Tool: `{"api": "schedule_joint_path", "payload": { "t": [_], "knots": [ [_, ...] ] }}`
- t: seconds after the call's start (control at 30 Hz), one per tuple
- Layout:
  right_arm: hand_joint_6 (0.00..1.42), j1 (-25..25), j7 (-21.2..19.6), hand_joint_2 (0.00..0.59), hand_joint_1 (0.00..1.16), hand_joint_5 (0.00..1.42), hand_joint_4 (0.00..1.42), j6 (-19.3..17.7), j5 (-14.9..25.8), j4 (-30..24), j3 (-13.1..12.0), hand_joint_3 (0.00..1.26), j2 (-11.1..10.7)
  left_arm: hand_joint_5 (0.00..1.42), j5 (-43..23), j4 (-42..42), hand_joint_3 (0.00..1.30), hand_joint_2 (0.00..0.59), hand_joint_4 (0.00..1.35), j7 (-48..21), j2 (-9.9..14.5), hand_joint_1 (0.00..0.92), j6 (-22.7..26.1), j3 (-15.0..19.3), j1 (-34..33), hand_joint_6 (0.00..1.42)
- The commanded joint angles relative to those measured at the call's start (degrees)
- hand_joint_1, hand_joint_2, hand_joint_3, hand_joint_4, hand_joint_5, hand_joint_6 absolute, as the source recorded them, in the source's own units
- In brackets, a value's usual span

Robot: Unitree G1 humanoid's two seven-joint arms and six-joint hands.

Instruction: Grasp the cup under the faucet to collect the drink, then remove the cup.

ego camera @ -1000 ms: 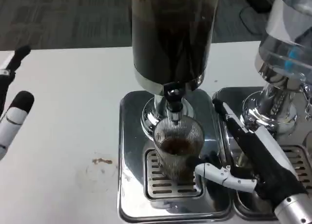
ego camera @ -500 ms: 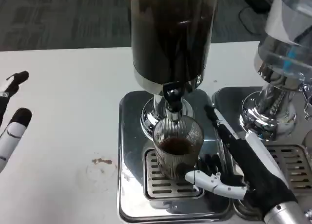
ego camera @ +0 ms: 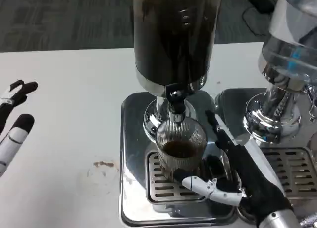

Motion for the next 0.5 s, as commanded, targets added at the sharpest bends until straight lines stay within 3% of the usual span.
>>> {"api": "schedule_joint_path", "payload": {
  "t": [0.03,0.5],
  "knots": [
    [0.08,-0.3,-0.5,0.135,0.75,0.0,0.0,-1.5,0.7,1.7,0.1,0.0,0.5,0.09,-1.0,0.5,0.19,0.206,0.0,-0.6,0.8,0.0,0.5,-0.4,0.0,0.0],
    [0.16,-1.2,-1.5,0.132,0.75,0.0,0.0,-5.7,4.9,7.7,-0.4,0.0,3.1,0.12,-1.9,-0.5,0.24,0.209,0.0,-0.8,1.5,0.0,1.7,0.0,0.8,0.0]
  ]
}}
